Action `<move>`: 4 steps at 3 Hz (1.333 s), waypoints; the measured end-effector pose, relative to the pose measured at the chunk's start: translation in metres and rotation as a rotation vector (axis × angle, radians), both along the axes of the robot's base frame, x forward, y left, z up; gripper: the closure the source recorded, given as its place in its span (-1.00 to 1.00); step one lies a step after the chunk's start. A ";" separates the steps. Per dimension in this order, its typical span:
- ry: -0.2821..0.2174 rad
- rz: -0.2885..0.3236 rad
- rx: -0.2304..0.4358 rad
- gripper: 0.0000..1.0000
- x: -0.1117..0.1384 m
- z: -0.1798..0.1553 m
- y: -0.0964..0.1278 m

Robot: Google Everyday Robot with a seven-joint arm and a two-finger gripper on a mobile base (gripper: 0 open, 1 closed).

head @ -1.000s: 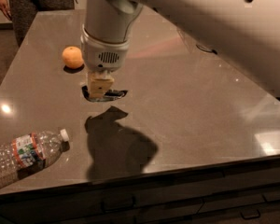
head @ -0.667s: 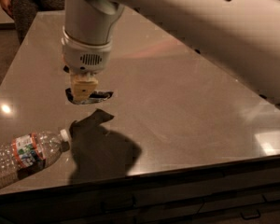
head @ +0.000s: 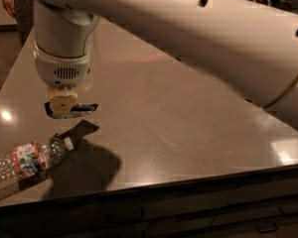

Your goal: Move rxbar chocolate near water bottle

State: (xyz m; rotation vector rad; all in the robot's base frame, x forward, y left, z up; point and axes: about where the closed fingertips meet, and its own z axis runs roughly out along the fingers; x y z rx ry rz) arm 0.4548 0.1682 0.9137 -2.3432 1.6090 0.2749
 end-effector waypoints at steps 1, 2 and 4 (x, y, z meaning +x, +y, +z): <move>-0.008 -0.009 -0.005 0.62 -0.001 -0.009 0.016; -0.010 -0.015 -0.011 0.17 -0.001 -0.015 0.026; -0.015 -0.017 -0.013 -0.76 0.001 -0.016 0.035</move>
Offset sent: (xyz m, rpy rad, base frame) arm 0.0013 0.0389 -0.0237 -0.0207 -0.0082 -0.0240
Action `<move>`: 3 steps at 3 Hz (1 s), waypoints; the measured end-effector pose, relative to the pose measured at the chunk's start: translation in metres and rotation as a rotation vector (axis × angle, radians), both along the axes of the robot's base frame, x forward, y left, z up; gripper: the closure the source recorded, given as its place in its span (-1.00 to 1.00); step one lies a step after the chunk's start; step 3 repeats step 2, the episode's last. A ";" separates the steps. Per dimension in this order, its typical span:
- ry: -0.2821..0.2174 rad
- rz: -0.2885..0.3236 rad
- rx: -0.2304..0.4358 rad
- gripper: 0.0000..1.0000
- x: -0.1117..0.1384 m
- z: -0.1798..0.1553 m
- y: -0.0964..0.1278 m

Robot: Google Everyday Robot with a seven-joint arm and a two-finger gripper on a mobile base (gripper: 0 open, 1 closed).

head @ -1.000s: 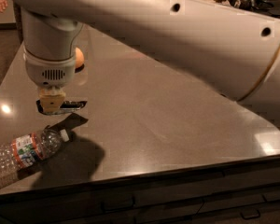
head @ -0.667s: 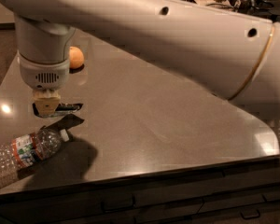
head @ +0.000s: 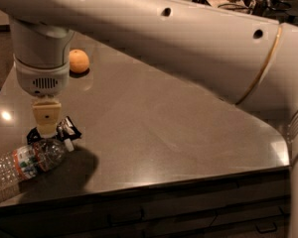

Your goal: Move rxbar chocolate near water bottle

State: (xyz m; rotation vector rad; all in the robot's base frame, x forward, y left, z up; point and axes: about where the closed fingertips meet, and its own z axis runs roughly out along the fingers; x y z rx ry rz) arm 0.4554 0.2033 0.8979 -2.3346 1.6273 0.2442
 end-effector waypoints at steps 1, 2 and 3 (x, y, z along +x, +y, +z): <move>-0.002 0.001 0.000 -1.00 -0.001 0.000 0.000; -0.002 0.001 0.000 -1.00 -0.001 0.000 0.000; -0.002 0.001 0.000 -1.00 -0.001 0.000 0.000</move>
Offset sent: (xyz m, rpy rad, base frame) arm -0.0006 0.0002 0.0003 0.0003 -0.0017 0.0009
